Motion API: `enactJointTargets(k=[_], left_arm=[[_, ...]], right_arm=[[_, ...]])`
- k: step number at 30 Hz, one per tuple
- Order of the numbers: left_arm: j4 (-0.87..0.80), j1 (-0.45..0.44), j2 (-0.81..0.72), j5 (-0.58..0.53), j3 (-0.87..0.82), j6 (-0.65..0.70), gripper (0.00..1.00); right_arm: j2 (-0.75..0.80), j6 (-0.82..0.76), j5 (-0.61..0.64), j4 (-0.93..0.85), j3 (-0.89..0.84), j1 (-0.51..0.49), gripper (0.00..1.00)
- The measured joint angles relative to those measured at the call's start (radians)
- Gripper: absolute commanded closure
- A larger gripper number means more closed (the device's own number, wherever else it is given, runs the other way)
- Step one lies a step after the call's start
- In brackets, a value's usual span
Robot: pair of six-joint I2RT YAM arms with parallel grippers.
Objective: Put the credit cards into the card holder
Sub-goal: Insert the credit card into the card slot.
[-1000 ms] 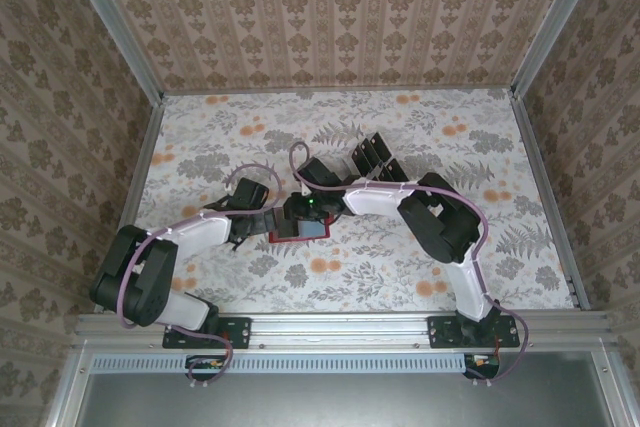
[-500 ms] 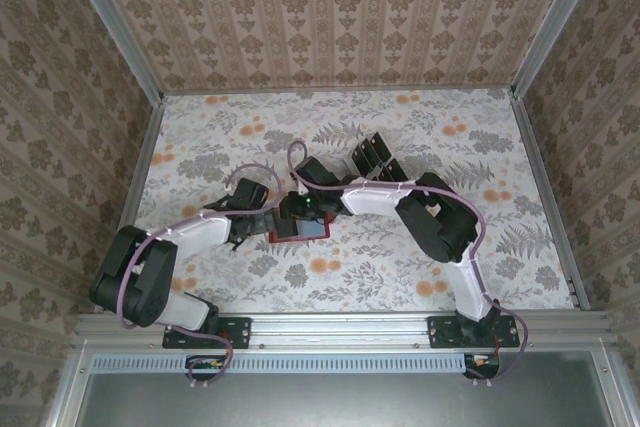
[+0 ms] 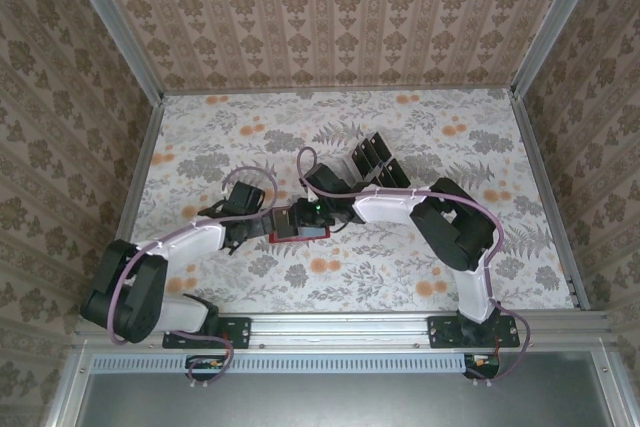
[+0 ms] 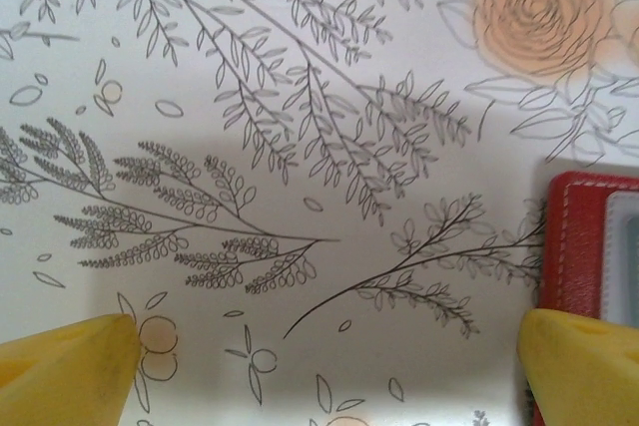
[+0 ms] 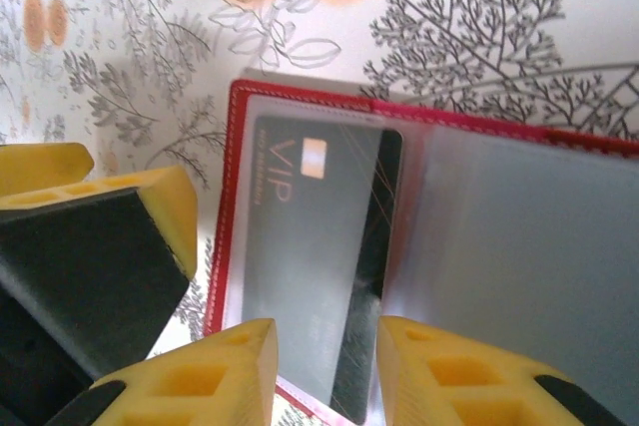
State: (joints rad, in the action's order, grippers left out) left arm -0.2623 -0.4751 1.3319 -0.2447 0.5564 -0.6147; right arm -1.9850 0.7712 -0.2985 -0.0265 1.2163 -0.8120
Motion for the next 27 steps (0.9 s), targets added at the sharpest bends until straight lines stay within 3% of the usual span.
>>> enactJointTargets(k=[27], left_arm=[[0.023,-0.025,0.021,-0.026,-0.023,-0.030,0.01]], right_arm=[[-0.048,0.025,-0.002,0.027,0.025,-0.035,0.68]])
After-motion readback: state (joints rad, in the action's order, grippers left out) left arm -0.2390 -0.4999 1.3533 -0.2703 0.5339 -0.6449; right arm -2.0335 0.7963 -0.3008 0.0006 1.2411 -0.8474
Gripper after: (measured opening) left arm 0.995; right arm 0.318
